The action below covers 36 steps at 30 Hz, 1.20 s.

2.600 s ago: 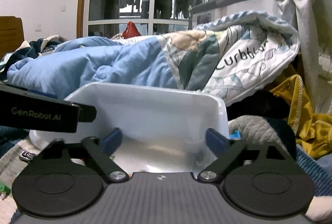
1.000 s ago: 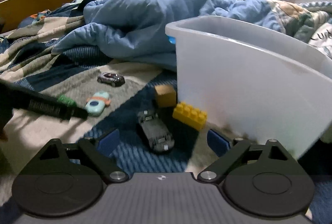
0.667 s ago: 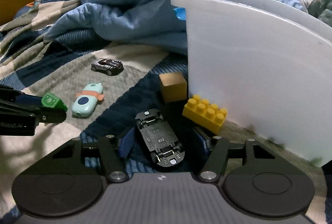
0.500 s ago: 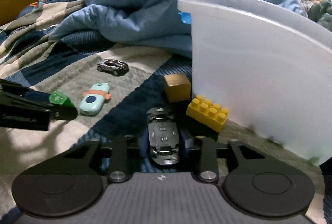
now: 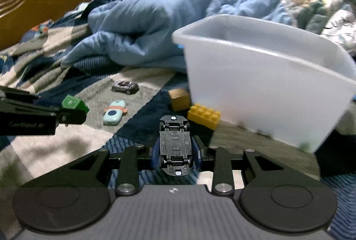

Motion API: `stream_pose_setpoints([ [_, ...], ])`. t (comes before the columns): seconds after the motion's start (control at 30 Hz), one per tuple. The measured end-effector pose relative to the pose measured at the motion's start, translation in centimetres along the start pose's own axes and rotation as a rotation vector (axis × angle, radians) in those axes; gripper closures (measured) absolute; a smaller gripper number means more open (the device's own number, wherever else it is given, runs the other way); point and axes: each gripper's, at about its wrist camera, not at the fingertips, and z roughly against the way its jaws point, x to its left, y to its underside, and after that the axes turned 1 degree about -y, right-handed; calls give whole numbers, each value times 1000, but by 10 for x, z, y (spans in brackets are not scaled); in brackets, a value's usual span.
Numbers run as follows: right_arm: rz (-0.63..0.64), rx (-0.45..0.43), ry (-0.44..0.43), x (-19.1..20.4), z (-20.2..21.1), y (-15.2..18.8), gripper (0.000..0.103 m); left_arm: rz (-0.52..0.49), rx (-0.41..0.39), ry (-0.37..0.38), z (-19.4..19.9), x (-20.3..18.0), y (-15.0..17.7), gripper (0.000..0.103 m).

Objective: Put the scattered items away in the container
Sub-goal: 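Carry both toys over the white box and open both grippers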

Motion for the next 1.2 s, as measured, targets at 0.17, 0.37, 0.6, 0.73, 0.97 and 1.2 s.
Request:
stream_pose_setpoints([
  [0.17,-70,-11,53,-18,24,-7,69,7,-29,80,18,-25,-11,64],
  [0.37,-75,-56,115,-37,54,-15,69,-16,-73,143,35,-60,-37,64],
  [0.6,-72,-122,171,-57,79,-33,69,-12,-120,192,42,-90,-68,64],
  [0.73,-87,-151,181,-68,85,-46,69,0,-138,210,40,-99,-87,64],
  [0.97,-90,-187,179,-82,79,-65,69,-2,-166,204,26,-108,-119,64],
  [1.2,-118,-216,195,-103,62,-92,69,-18,-163,193,-5,-116,-144,64],
])
